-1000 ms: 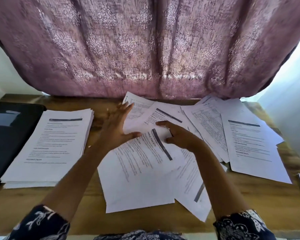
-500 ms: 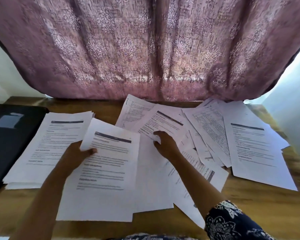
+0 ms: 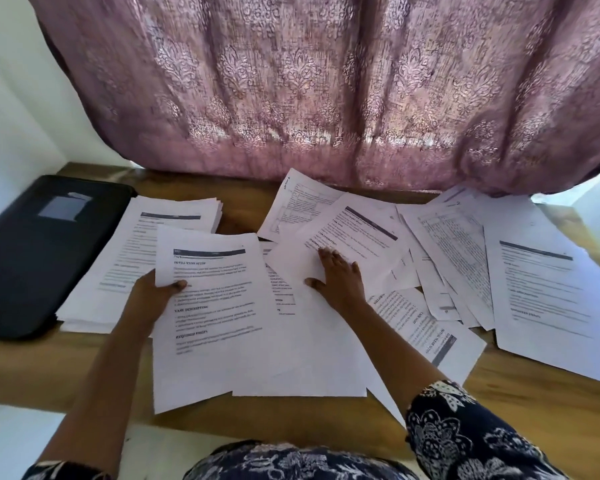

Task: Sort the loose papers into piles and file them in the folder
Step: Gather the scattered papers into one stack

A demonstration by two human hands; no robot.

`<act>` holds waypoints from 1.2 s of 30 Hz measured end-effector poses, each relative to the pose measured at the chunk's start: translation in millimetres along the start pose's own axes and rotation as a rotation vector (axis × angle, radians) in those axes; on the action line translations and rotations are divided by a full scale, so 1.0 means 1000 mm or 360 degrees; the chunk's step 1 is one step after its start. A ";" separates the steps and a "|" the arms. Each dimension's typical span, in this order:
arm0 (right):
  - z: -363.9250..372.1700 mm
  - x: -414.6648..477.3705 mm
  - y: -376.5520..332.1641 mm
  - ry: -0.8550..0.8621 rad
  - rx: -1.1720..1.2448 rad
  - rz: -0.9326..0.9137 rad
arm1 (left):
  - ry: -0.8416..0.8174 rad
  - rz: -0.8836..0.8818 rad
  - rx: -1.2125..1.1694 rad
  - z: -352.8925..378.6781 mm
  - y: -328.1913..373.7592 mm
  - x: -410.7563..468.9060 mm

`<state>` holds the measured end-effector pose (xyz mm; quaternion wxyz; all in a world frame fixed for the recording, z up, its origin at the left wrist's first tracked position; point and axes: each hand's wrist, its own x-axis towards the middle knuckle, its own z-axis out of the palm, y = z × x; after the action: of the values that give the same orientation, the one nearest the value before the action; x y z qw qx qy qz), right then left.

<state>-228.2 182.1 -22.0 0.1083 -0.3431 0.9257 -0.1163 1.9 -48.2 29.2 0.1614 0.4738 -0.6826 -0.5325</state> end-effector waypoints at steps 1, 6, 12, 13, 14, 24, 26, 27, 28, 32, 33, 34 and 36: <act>-0.001 -0.001 -0.005 -0.0003 -0.0028 -0.0012 | -0.0005 -0.0002 -0.0001 0.001 -0.002 0.001; 0.009 -0.003 -0.047 -0.0068 0.0050 -0.0057 | -0.0020 0.0022 0.0063 0.003 -0.011 0.002; 0.022 -0.001 -0.059 0.0049 -0.0040 0.0057 | -0.0047 0.0180 0.0139 0.002 -0.013 -0.008; 0.019 -0.001 -0.060 0.0069 -0.0069 0.0049 | -0.0044 0.0186 0.0158 0.002 -0.013 -0.009; 0.021 -0.001 -0.062 0.0080 -0.0166 -0.0007 | -0.0043 0.0187 0.0159 0.002 -0.014 -0.010; -0.004 -0.029 -0.089 0.0882 -0.0100 -0.0495 | -0.0122 0.0178 0.0126 0.007 -0.015 -0.008; -0.011 -0.048 -0.103 0.1167 0.0085 -0.0550 | -0.0074 0.0140 0.0162 0.006 -0.018 -0.003; -0.012 -0.059 -0.107 0.1232 0.0177 -0.0615 | -0.0062 0.0114 0.0155 0.005 -0.019 -0.002; -0.012 -0.072 -0.110 0.1288 0.0260 -0.0709 | -0.0066 0.0095 0.0144 0.003 -0.019 -0.001; -0.001 -0.119 -0.107 0.1251 0.0459 -0.0968 | -0.0177 0.0007 0.0162 -0.003 -0.018 0.003; 0.006 -0.127 -0.105 0.1204 0.0484 -0.0999 | -0.0203 -0.0011 0.0143 -0.004 -0.017 0.002; 0.012 -0.134 -0.103 0.1149 0.0483 -0.1019 | -0.0223 -0.0030 0.0081 -0.004 -0.016 0.001; 0.029 -0.140 -0.097 0.1049 0.0410 -0.1054 | -0.0237 -0.0123 -0.0245 0.000 -0.011 -0.005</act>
<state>-57.0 198.4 -4.6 -0.1920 -0.5481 0.7298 -0.3608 10.0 -43.8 20.7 0.1256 0.4450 -0.6310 -0.6229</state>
